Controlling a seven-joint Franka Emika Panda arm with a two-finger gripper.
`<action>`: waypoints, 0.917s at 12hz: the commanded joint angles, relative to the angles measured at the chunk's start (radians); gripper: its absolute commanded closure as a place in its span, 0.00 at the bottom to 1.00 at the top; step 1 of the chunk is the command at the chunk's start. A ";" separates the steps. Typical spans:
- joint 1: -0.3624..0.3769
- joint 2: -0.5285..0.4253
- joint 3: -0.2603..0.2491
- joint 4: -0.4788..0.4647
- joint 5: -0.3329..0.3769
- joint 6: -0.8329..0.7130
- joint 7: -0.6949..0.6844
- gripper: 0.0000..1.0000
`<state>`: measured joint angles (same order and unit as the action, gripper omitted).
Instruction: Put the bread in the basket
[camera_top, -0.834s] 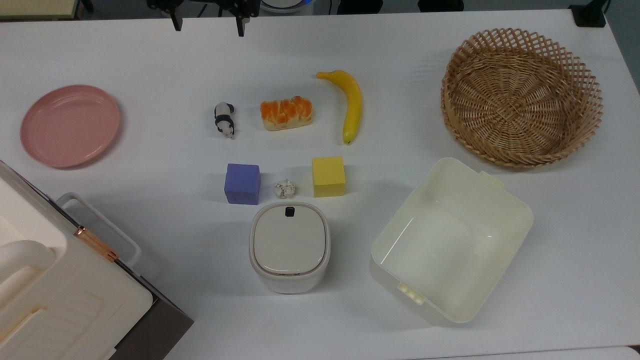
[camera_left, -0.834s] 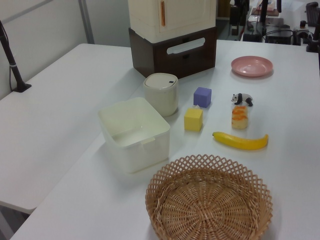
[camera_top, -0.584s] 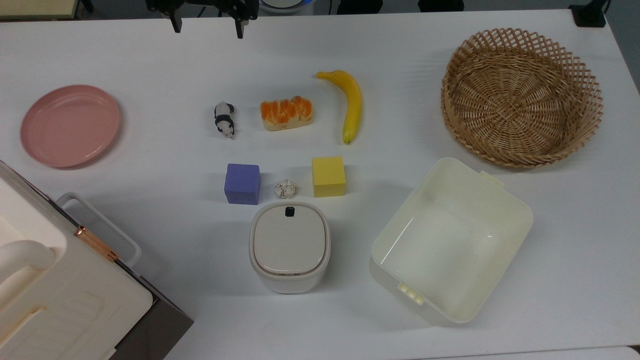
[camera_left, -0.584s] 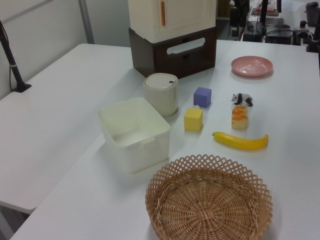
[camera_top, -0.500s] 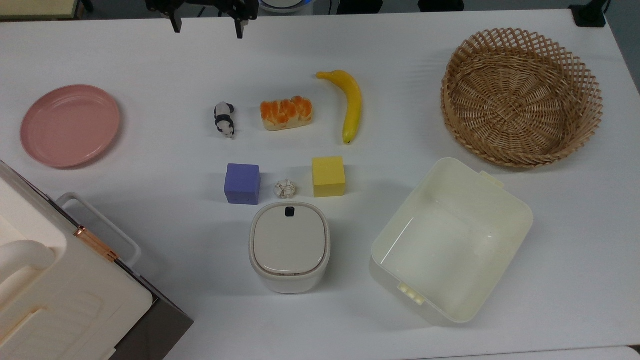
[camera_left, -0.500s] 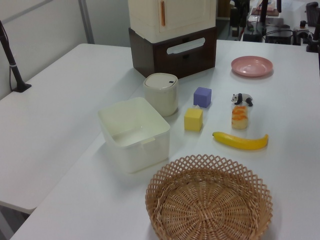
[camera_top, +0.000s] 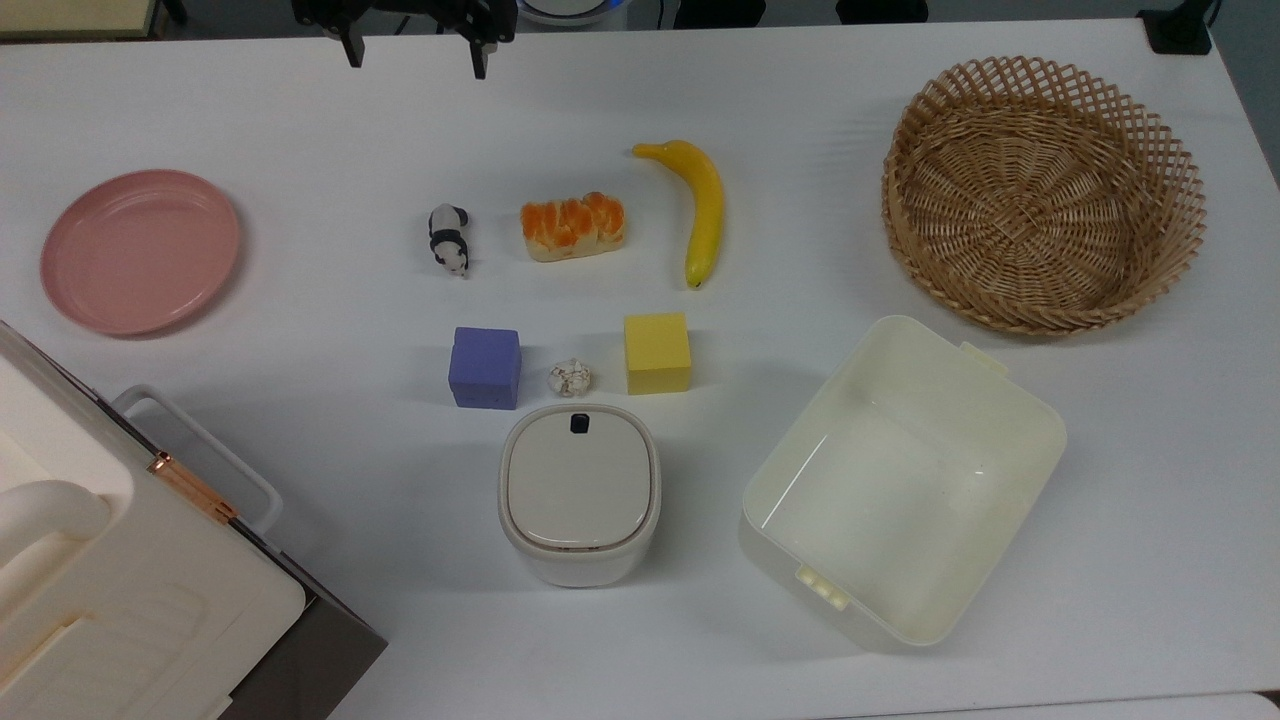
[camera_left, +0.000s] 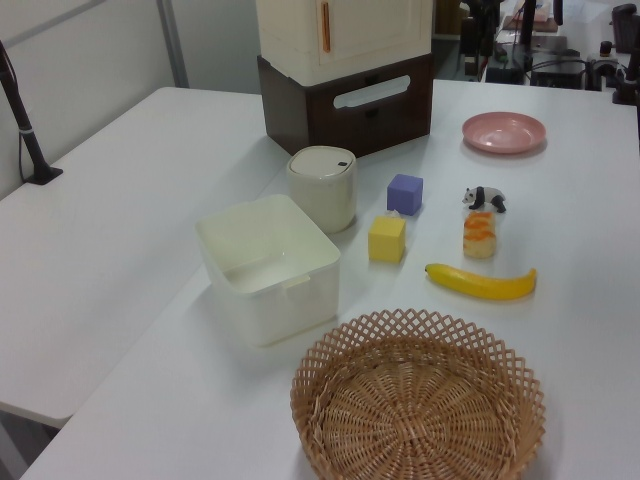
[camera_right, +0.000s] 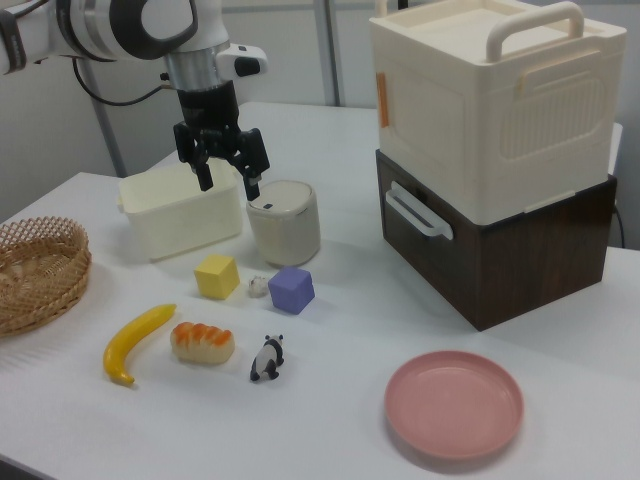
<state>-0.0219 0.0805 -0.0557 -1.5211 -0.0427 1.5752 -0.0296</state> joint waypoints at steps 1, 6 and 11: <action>0.011 0.001 -0.007 -0.005 -0.005 -0.017 -0.015 0.00; 0.016 0.001 -0.007 -0.004 -0.003 -0.015 -0.088 0.00; 0.042 0.015 -0.007 -0.005 -0.005 -0.012 -0.295 0.00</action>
<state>-0.0171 0.0907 -0.0534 -1.5233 -0.0427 1.5752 -0.2223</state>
